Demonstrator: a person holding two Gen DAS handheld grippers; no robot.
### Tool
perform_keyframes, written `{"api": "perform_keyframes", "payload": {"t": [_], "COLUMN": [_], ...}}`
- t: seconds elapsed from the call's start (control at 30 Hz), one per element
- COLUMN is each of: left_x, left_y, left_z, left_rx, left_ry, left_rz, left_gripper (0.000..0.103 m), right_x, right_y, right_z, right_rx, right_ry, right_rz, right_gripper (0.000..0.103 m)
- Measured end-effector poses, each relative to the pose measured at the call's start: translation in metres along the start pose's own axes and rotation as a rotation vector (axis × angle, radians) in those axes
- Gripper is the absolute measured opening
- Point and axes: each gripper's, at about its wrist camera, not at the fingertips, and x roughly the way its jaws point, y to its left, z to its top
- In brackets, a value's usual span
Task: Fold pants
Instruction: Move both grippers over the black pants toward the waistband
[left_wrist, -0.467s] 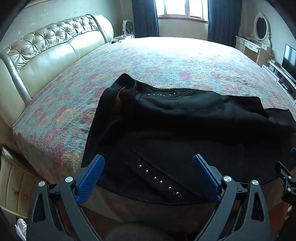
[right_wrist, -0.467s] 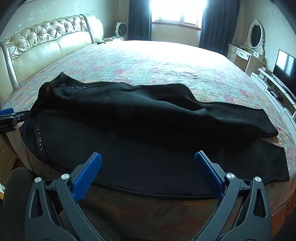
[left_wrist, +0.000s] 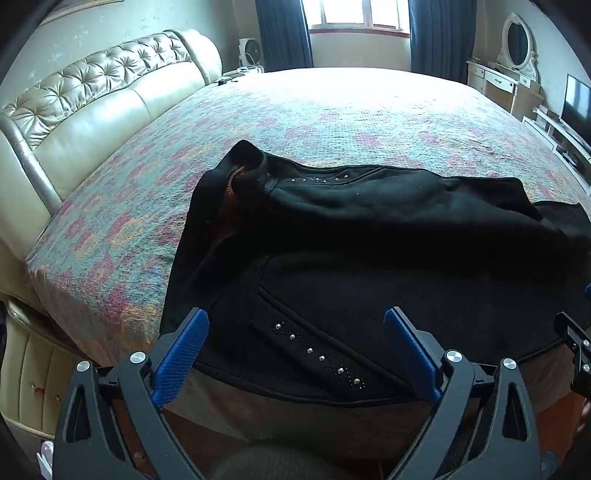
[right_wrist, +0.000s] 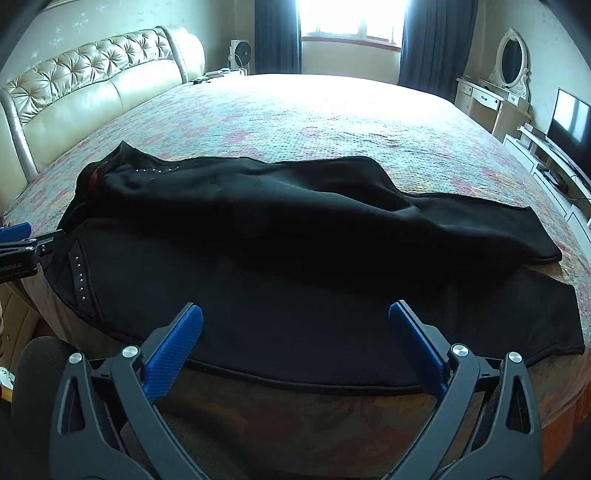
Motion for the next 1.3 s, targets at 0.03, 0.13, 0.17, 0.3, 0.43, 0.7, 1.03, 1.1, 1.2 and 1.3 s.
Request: {"api": "perform_keyframes", "payload": {"t": [0.03, 0.13, 0.17, 0.3, 0.43, 0.7, 1.03, 1.1, 1.2, 1.3], "left_x": [0.000, 0.001, 0.001, 0.005, 0.008, 0.014, 0.012, 0.012, 0.011, 0.017], "left_y": [-0.002, -0.008, -0.010, -0.012, -0.010, -0.008, -0.011, -0.009, 0.004, 0.025], "left_z": [0.000, -0.003, -0.003, -0.004, -0.004, -0.004, -0.005, -0.001, 0.012, 0.032], "left_rx": [0.013, 0.049, 0.055, 0.062, 0.051, 0.035, 0.059, 0.060, 0.032, -0.031], "left_ry": [0.001, 0.004, 0.006, 0.023, 0.035, 0.066, 0.071, 0.083, 0.080, 0.072], "left_rz": [0.000, 0.003, 0.006, 0.007, 0.008, -0.004, -0.033, -0.079, -0.187, -0.250], "left_gripper": [0.095, 0.095, 0.095, 0.095, 0.095, 0.095, 0.095, 0.095, 0.095, 0.095], "right_x": [0.001, 0.002, 0.002, 0.003, 0.004, 0.005, 0.007, 0.008, 0.009, 0.011], "right_y": [0.000, 0.000, 0.000, 0.002, 0.002, 0.003, 0.002, 0.001, -0.002, -0.007], "right_z": [0.000, -0.001, -0.001, -0.001, -0.002, -0.003, -0.003, -0.001, 0.002, 0.005], "right_rx": [0.001, 0.003, 0.004, 0.007, 0.012, 0.014, 0.020, 0.023, 0.030, 0.041], "right_ry": [0.004, 0.013, 0.015, 0.024, 0.031, 0.040, 0.060, 0.069, 0.073, 0.076], "right_rz": [0.001, 0.005, 0.007, 0.009, 0.018, 0.025, 0.046, 0.051, 0.057, 0.057], "right_gripper": [0.101, 0.101, 0.101, 0.101, 0.101, 0.101, 0.101, 0.101, 0.101, 0.101]}}
